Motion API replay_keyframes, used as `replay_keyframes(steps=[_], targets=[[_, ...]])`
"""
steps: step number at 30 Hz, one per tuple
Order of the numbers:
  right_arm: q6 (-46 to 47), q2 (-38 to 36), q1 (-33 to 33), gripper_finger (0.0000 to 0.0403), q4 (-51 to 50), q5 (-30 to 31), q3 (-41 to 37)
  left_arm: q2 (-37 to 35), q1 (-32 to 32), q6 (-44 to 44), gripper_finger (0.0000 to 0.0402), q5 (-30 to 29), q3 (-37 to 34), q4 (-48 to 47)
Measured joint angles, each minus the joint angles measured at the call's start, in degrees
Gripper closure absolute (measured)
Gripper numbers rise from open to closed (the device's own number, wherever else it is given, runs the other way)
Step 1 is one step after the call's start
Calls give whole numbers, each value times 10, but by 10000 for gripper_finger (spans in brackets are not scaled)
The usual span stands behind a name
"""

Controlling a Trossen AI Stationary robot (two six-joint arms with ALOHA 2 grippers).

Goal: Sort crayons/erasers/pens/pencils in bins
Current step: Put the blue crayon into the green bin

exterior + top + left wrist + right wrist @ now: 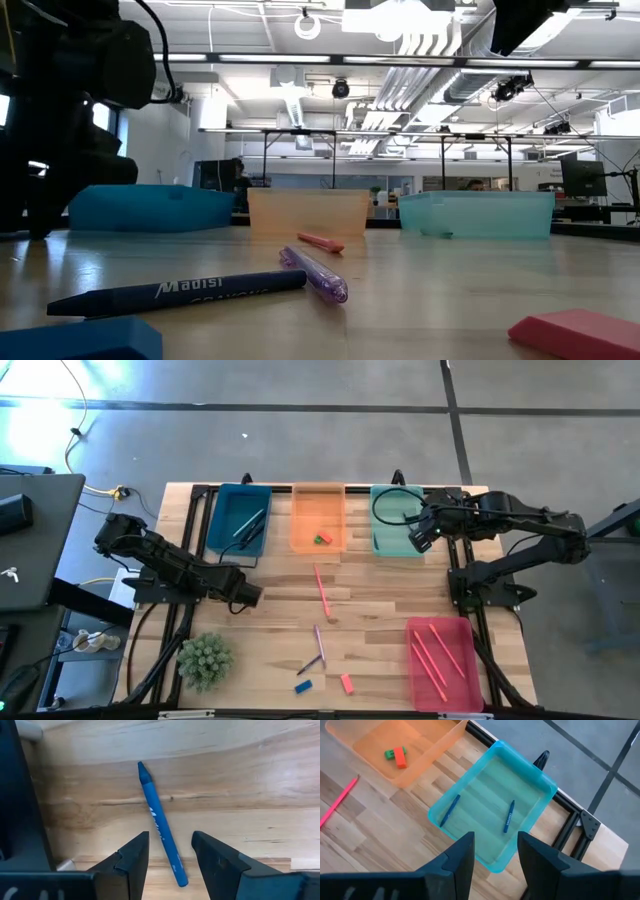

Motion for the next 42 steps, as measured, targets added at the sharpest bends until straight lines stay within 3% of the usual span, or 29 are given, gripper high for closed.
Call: replay_keyframes(steps=[6, 22, 42], targets=[[-3, 0, 0, 262, 0, 0, 0, 0, -8, -23, 258, 4, 0, 13], [-14, 0, 0, 262, 6, 0, 0, 1, -9, 27, 371, -25, 0, 40], [-13, 0, 0, 262, 15, 0, 0, -20, -9, 130, 383, -38, 4, 58]])
